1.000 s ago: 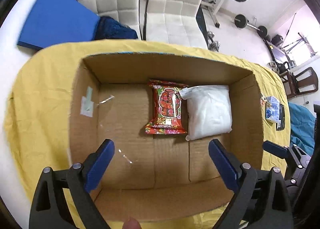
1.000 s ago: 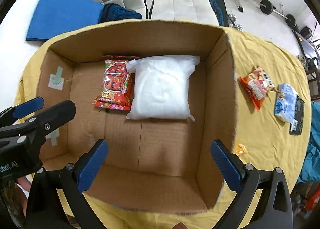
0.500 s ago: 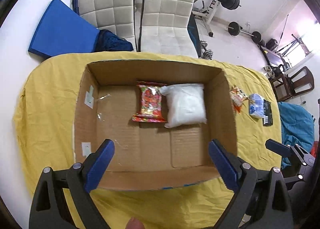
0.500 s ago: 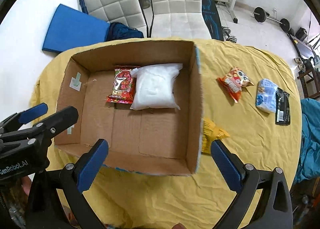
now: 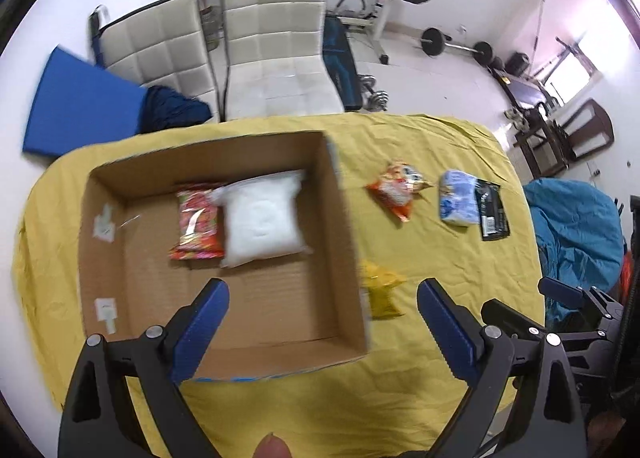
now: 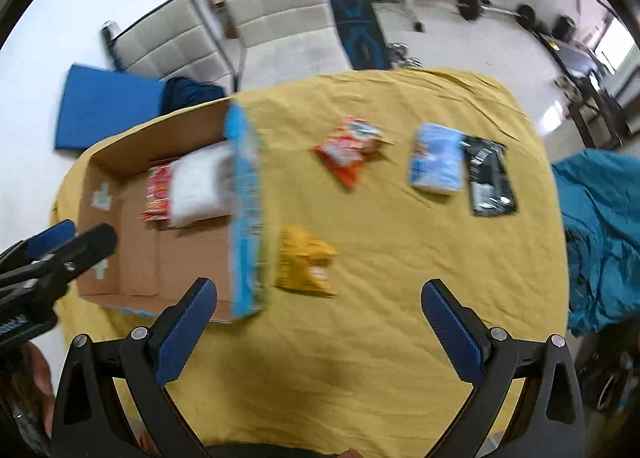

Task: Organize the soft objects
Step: 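Grasp the blue-white milk pack with the left tool while the right tool grasps the black bag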

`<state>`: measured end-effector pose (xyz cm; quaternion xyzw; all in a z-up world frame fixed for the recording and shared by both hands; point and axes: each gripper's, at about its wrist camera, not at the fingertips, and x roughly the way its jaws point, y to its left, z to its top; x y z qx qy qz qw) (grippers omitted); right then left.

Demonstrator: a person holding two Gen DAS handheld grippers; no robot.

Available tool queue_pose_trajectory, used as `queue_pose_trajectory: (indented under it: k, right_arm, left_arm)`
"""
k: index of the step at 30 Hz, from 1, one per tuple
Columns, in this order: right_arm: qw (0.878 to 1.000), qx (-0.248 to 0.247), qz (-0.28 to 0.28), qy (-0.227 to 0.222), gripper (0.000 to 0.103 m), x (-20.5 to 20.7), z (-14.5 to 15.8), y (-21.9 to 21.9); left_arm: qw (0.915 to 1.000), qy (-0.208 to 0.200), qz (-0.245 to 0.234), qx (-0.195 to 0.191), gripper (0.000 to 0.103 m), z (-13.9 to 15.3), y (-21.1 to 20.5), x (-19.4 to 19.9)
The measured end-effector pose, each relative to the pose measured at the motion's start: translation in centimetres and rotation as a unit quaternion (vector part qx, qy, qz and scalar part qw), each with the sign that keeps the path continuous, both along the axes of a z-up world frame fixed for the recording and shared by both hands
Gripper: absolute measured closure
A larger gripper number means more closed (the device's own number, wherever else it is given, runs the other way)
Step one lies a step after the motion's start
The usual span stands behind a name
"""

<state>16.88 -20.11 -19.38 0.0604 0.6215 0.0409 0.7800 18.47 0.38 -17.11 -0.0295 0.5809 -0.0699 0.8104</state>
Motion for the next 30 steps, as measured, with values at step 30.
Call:
queue_pose_trajectory:
  k: [30]
  right_arm:
    - [0.986,-0.025,-0.106,0.128,0.006,15.4,-19.8,-23.8]
  left_arm:
    - [0.9877,0.128,-0.072,0.053,0.007,-14.6,-18.7,15.1]
